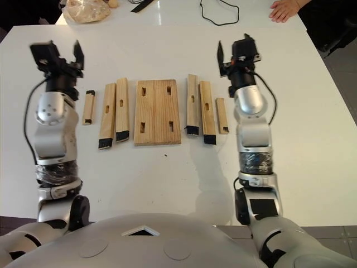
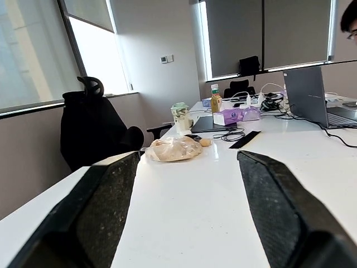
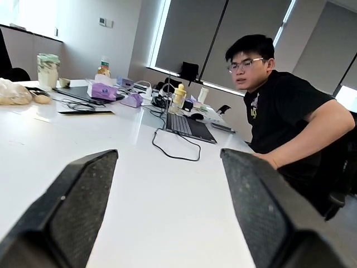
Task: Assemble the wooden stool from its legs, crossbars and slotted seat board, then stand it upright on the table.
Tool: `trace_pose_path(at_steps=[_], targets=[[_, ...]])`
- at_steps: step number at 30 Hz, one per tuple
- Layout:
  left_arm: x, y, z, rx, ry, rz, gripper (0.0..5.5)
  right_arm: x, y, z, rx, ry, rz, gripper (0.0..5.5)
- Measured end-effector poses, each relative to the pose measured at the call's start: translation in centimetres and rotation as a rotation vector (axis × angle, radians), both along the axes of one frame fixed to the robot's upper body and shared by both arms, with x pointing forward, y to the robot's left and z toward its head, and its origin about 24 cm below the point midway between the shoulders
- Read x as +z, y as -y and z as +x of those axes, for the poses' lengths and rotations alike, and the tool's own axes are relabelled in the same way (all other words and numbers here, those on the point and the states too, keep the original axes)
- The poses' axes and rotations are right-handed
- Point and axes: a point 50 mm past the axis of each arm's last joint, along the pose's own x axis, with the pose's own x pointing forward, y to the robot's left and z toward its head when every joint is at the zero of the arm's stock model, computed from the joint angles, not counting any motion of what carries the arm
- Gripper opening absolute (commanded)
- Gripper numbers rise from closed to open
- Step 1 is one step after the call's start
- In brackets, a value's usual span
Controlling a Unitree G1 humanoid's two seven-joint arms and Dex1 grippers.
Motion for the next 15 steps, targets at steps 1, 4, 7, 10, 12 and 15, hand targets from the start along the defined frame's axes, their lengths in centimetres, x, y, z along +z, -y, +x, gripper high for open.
trace_pose_path(at_steps=[1, 4, 7, 10, 12, 15], targets=[[-0.3, -0.3, -0.3, 0.015, -0.012, -0.010, 3.24, -0.3, 0.9, -0.3, -0.016, -0.031, 0.011, 3.40], [-2.1, -0.7, -1.8, 0.096, -0.054, -0.067, 3.24, -1.9, 2.6, -1.6, -0.034, -0.127, 0.028, 3.40], [-3.3, -0.1, -3.1, 0.224, -0.064, -0.183, 3.24, -3.0, 3.3, -3.2, -0.042, -0.202, 0.014, 3.40], [-3.3, 1.2, -3.1, 0.249, -0.054, -0.240, 3.24, -4.7, 3.3, -5.1, -0.039, -0.308, 0.028, 3.40], [-3.0, 1.6, -3.0, 0.221, -0.050, -0.198, 3.24, -6.4, 2.8, -6.4, -0.007, -0.406, 0.033, 3.40], [-2.5, 0.3, -3.2, 0.252, -0.035, -0.159, 3.24, -7.5, 2.5, -7.8, 0.000, -0.489, 0.059, 3.40]])
